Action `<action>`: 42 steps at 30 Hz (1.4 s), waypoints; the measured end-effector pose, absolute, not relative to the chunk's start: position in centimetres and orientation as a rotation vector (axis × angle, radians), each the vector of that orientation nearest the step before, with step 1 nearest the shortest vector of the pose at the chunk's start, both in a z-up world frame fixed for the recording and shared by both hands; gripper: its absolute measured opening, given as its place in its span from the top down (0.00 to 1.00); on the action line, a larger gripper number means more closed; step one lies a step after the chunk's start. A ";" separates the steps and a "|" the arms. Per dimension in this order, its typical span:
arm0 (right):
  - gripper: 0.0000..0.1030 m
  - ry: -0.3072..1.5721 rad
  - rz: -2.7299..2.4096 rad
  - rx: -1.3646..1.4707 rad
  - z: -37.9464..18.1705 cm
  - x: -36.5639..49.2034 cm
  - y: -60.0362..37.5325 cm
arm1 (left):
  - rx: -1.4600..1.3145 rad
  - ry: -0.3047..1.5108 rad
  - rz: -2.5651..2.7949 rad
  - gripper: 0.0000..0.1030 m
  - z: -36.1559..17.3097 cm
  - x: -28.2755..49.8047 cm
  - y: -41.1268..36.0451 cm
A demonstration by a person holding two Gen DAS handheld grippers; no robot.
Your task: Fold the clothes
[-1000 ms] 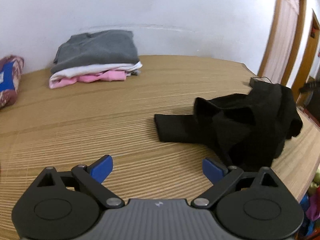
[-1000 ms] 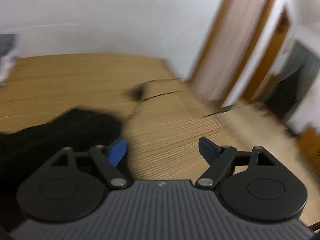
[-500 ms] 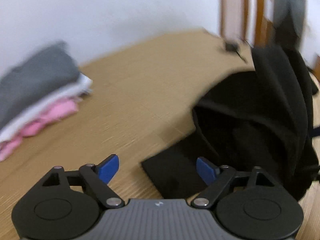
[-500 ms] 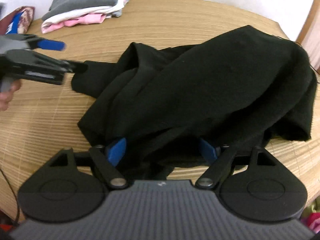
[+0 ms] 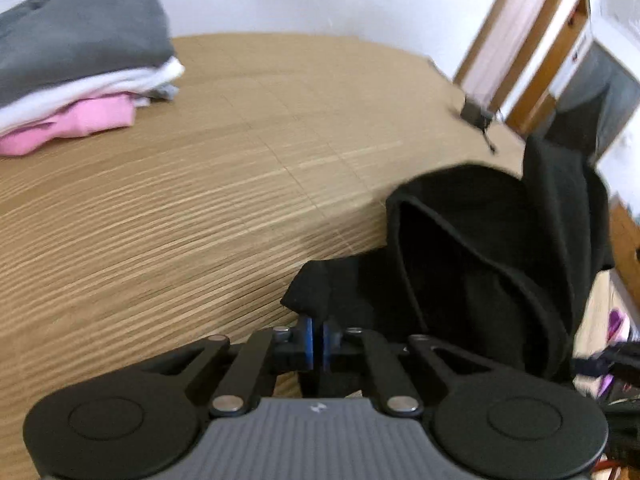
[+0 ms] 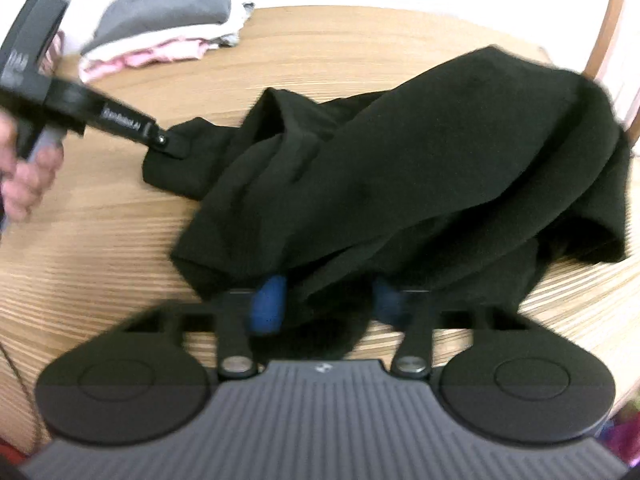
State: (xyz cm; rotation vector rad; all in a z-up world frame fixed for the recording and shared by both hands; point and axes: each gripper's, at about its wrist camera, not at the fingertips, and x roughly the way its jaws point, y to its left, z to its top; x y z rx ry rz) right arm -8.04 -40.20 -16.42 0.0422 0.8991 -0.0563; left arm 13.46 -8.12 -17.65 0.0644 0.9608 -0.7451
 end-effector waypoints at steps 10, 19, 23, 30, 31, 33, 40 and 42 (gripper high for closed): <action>0.94 0.465 0.148 0.173 4.2 -11.1 -47.0 | -0.230 0.497 -0.271 0.96 -4.0 5.3 13.0; 0.97 0.084 -0.082 0.498 14.3 -16.2 -61.1 | -0.136 0.002 0.094 0.96 13.6 -9.5 24.3; 0.92 0.291 -0.032 0.327 11.4 -11.4 -59.0 | 0.008 0.024 0.156 0.96 14.1 -9.9 24.0; 0.56 0.991 0.320 0.011 -8.8 -6.5 -47.9 | 0.037 0.220 0.257 0.90 7.8 -6.3 27.9; 0.56 1.045 0.354 -0.018 -11.1 -7.1 -46.9 | 0.026 0.281 0.296 0.87 6.4 -5.6 29.2; 0.56 1.045 0.402 -0.063 -12.8 -9.0 -46.2 | -0.014 0.421 0.388 0.84 3.8 -4.5 31.8; 0.45 0.947 0.552 -0.186 -11.8 -10.8 -47.6 | -0.087 0.566 0.333 0.70 0.2 -11.2 28.3; 0.45 0.968 0.531 -0.210 -13.4 -9.3 -46.1 | -0.084 0.626 0.136 0.63 -0.7 -13.1 22.1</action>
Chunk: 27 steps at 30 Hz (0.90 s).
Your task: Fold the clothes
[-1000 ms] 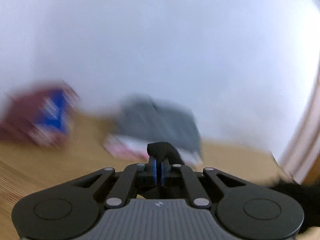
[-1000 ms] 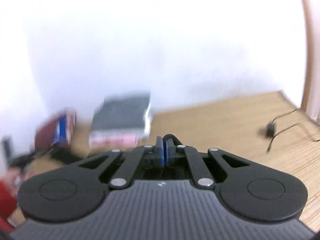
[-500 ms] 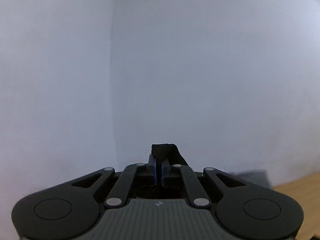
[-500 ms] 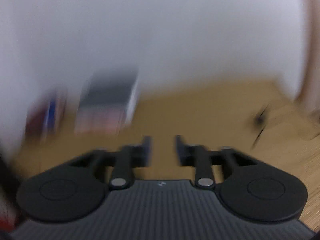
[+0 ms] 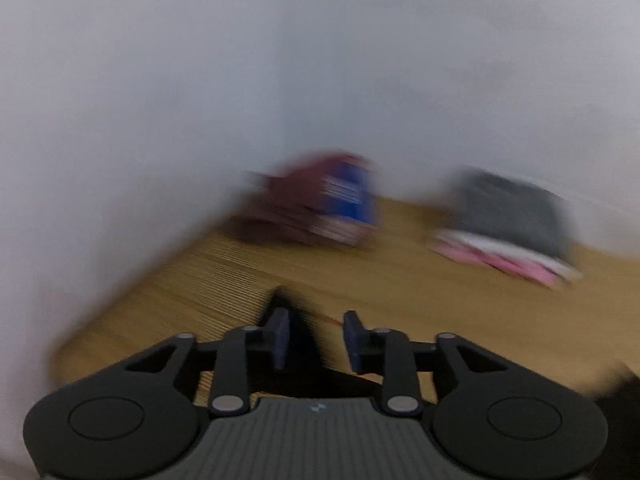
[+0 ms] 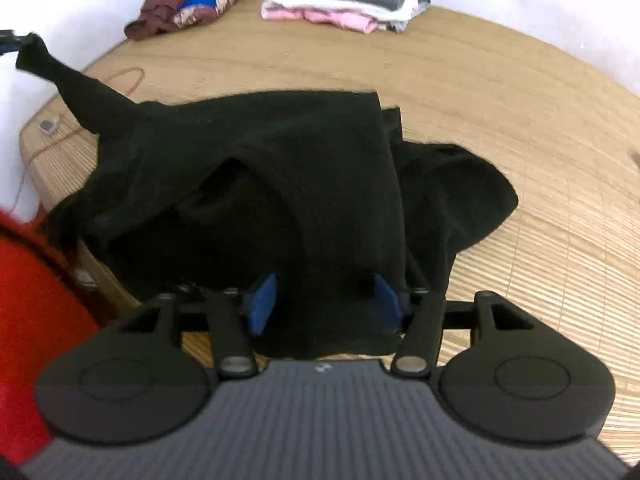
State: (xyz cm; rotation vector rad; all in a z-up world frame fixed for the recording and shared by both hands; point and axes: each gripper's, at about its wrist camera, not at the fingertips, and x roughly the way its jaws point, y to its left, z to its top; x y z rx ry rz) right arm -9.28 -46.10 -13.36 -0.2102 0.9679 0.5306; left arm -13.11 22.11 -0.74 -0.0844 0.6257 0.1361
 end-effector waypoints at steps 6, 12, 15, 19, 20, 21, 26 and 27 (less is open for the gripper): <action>0.45 0.947 0.439 -0.377 -17.1 -9.5 -45.0 | -0.099 0.885 -0.378 0.48 -7.3 -16.5 4.7; 0.80 0.913 0.370 -0.334 -17.4 -11.4 -45.5 | 0.089 1.022 -0.529 1.00 -15.3 -16.8 -5.5; 0.85 0.907 0.328 -0.258 -16.3 -12.9 -45.2 | 0.135 1.027 -0.520 1.00 -16.5 -16.9 -7.2; 0.87 0.881 0.249 -0.040 -13.9 -14.2 -47.1 | 0.074 0.973 -0.502 1.00 -14.4 -16.5 -6.3; 0.87 0.866 0.235 -0.001 -13.2 -14.7 -47.5 | 0.048 0.958 -0.498 1.00 -13.0 -16.7 -5.4; 0.87 0.851 0.232 0.018 -12.6 -15.2 -47.5 | 0.028 0.935 -0.498 1.00 -11.5 -17.2 -4.5; 0.87 0.784 0.261 0.042 -9.6 -17.0 -47.4 | -0.031 0.837 -0.542 1.00 -6.5 -17.5 -2.6; 0.87 0.773 0.268 0.041 -9.1 -17.2 -46.9 | -0.056 0.838 -0.577 0.98 -6.1 -17.6 -2.4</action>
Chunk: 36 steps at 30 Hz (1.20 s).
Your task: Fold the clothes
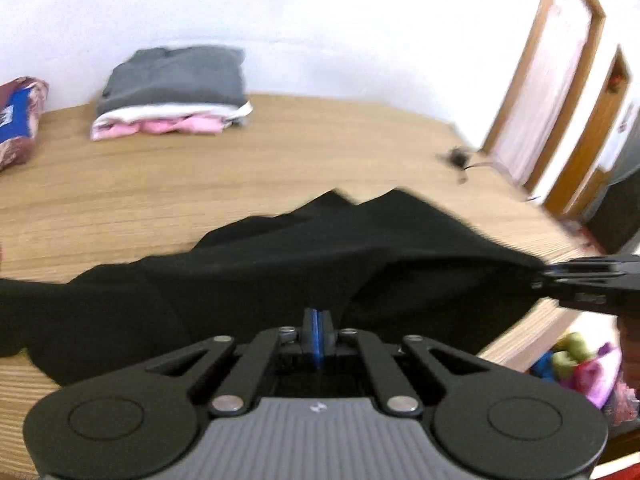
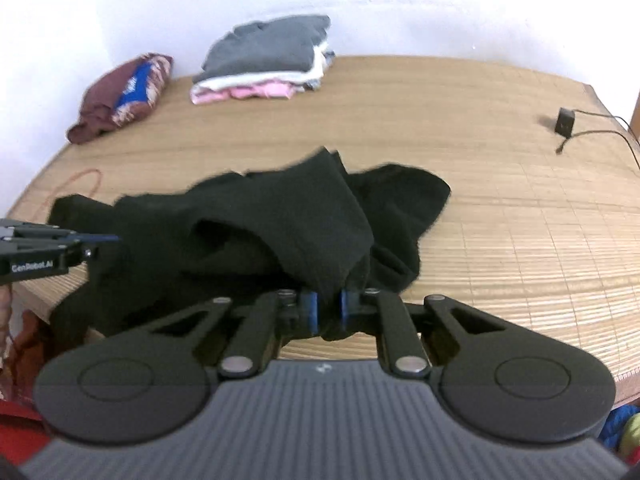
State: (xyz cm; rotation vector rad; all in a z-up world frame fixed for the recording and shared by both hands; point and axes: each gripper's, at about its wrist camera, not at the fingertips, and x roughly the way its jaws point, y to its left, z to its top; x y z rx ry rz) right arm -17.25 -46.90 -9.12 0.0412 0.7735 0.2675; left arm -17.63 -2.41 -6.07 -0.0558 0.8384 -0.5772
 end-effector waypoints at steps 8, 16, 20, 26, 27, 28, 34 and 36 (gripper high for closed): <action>0.87 0.732 0.302 -0.011 -7.7 -18.2 -43.8 | 0.014 1.097 -0.520 0.25 -9.7 -18.3 -6.3; 0.86 0.744 0.307 0.023 -7.7 -18.7 -44.5 | 0.121 1.120 -0.276 0.90 -11.9 -19.9 -6.0; 0.86 0.753 0.322 0.057 -8.1 -18.5 -44.3 | 0.123 1.009 -0.166 0.93 -10.2 -20.6 -4.4; 0.87 0.763 0.298 0.367 -8.6 -16.4 -47.3 | 0.255 0.836 -0.256 0.94 -4.1 -11.7 -5.7; 0.87 0.738 0.274 0.406 -7.7 -15.2 -48.8 | 0.294 0.801 -0.303 0.94 -2.7 -8.9 -6.8; 0.87 0.712 0.250 0.444 -6.7 -13.9 -50.3 | 0.350 0.753 -0.347 0.94 -0.5 -6.4 -8.8; 0.88 0.276 0.145 0.242 10.8 -10.4 -56.0 | 0.546 0.289 -0.505 0.95 19.6 2.0 -25.1; 0.88 0.142 0.114 0.160 17.4 -11.9 -56.7 | 0.524 0.143 -0.545 0.95 25.9 1.5 -27.3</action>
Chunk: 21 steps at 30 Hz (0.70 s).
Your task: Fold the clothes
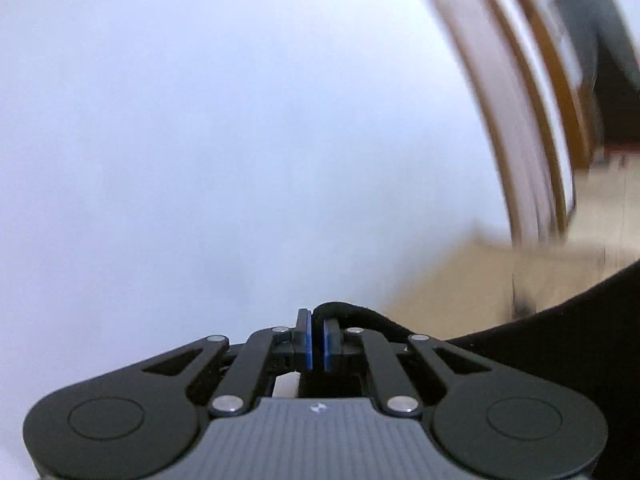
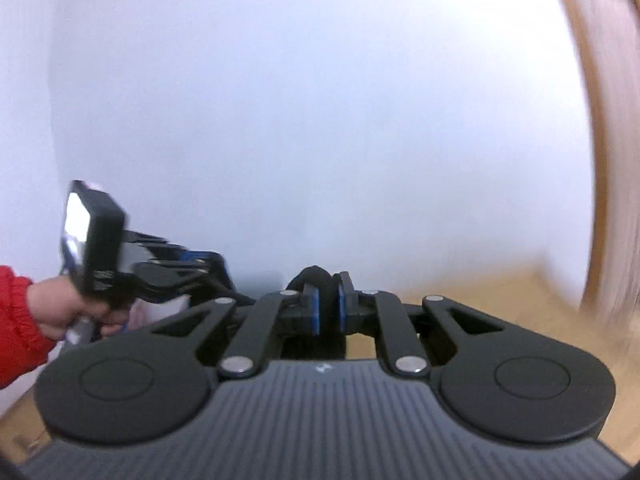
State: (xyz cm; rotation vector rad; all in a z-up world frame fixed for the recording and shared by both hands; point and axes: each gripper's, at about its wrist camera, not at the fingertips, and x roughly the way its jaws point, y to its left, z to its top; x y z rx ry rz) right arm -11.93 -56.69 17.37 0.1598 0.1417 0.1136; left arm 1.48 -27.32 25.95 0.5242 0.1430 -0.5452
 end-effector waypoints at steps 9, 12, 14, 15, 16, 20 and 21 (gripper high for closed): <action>0.88 -0.039 0.068 -0.070 32.8 -19.4 -48.1 | 0.375 -0.176 -0.749 0.95 41.4 -0.1 -26.0; 0.88 0.028 0.111 -0.113 32.9 -18.6 -42.0 | 0.341 -0.165 -0.799 0.95 41.7 1.4 -23.4; 0.87 0.084 0.146 -0.102 32.3 -17.0 -38.1 | 0.330 -0.109 -0.819 0.95 40.6 3.5 -20.9; 0.87 0.115 0.163 -0.085 32.0 -16.0 -36.4 | 0.339 -0.071 -0.830 0.95 39.3 5.3 -19.4; 0.87 0.148 0.179 -0.065 31.6 -14.9 -34.7 | 0.355 -0.031 -0.834 0.95 38.0 6.9 -18.5; 0.87 0.302 0.249 0.067 29.1 -10.2 -27.5 | 0.446 0.148 -0.840 0.95 30.3 14.9 -14.7; 0.86 0.340 0.271 0.085 27.9 -8.7 -25.2 | 0.461 0.201 -0.841 0.94 28.4 16.8 -13.8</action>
